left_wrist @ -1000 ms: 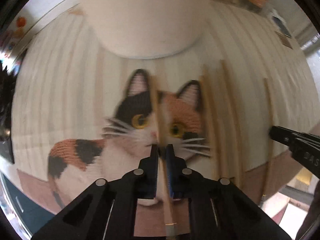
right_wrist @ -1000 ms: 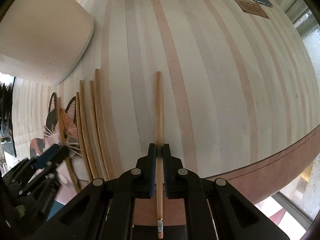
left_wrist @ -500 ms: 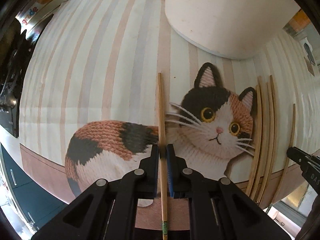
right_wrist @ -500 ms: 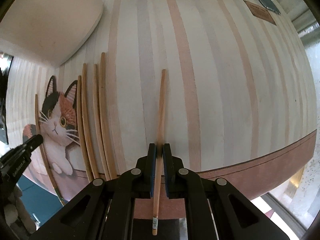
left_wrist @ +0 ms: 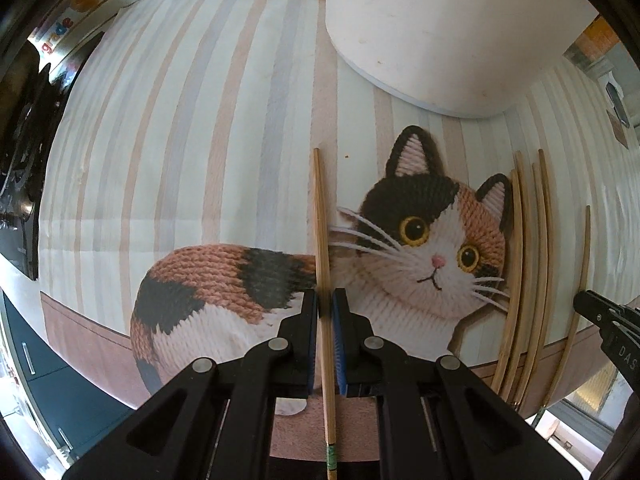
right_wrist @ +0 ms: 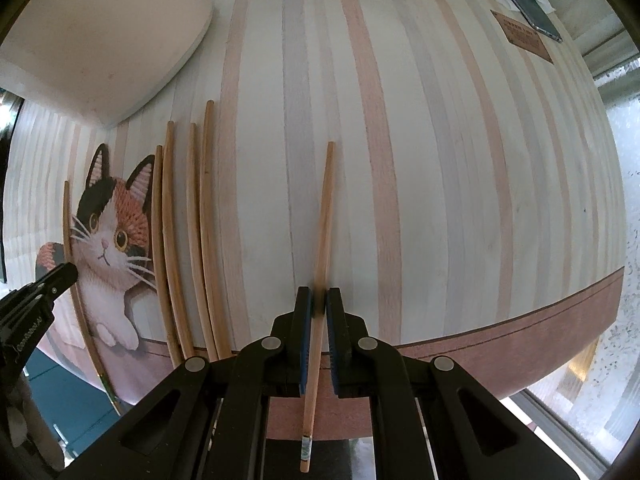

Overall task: Organize utensils
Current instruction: 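Lift the left gripper's chopstick toward the cream holder while the right gripper carries its chopstick there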

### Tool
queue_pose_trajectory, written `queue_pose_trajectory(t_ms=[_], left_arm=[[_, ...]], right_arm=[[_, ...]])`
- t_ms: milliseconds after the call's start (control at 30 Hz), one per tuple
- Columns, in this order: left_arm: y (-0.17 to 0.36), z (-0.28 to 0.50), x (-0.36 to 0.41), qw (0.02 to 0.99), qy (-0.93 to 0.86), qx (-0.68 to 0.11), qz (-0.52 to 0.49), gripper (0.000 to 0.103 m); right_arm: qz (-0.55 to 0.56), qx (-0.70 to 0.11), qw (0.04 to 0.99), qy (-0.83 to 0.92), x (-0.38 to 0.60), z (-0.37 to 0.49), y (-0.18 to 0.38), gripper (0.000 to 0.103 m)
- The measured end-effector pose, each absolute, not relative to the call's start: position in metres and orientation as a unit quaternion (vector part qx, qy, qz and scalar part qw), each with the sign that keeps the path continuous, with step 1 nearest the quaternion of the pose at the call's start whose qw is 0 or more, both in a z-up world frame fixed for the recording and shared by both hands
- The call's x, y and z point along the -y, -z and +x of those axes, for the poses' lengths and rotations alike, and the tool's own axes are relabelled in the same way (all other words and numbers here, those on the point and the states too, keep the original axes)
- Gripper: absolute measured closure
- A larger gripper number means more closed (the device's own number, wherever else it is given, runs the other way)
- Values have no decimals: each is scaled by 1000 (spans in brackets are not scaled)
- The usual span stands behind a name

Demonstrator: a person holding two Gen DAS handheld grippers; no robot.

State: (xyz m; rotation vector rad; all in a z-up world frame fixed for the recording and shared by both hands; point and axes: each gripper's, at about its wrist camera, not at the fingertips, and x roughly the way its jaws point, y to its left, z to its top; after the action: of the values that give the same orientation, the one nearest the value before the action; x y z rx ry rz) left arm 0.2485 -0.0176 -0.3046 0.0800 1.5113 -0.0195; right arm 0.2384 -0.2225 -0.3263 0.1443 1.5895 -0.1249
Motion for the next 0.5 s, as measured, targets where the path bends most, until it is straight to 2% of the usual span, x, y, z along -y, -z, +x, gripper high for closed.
queue_pose_trajectory(t_ms=[267, 500], left_arm=[[308, 244, 20, 736, 9, -676, 39, 98], [295, 239, 11, 749, -1, -662, 29, 99]], right_arm=[[49, -700, 709, 68, 216, 240, 321, 93], [102, -688, 715, 74, 227, 230, 321, 96]])
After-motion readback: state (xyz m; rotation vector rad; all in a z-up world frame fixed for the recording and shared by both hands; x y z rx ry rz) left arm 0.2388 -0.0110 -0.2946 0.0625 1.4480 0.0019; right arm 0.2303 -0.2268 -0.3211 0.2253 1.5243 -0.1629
